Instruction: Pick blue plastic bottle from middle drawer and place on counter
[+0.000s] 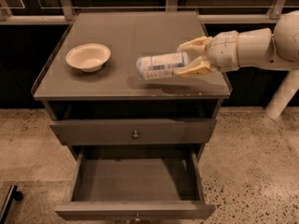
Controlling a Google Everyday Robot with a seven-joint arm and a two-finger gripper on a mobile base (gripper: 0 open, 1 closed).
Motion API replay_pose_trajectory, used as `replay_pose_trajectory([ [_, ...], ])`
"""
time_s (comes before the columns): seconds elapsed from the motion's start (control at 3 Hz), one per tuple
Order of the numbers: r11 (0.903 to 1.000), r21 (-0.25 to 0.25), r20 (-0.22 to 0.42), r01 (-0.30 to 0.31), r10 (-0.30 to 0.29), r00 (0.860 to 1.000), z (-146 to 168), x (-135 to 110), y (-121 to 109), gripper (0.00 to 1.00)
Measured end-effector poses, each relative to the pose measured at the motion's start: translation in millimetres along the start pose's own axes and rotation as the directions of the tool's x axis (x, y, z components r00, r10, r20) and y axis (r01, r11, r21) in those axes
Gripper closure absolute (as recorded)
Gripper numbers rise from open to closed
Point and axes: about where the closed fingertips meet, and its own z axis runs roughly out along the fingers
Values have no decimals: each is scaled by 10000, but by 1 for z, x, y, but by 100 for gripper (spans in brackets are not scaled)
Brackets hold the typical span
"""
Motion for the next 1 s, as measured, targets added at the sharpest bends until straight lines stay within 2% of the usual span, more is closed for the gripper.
replay_pose_trajectory([
  [0.33,9989,445,-396,-139,157,9991,0,14,-1,100],
  [0.67,9987,481,-396,-141,160,9991,1,14,-2,82],
  [1.0,9987,480,-396,-141,160,9991,1,14,-2,59],
])
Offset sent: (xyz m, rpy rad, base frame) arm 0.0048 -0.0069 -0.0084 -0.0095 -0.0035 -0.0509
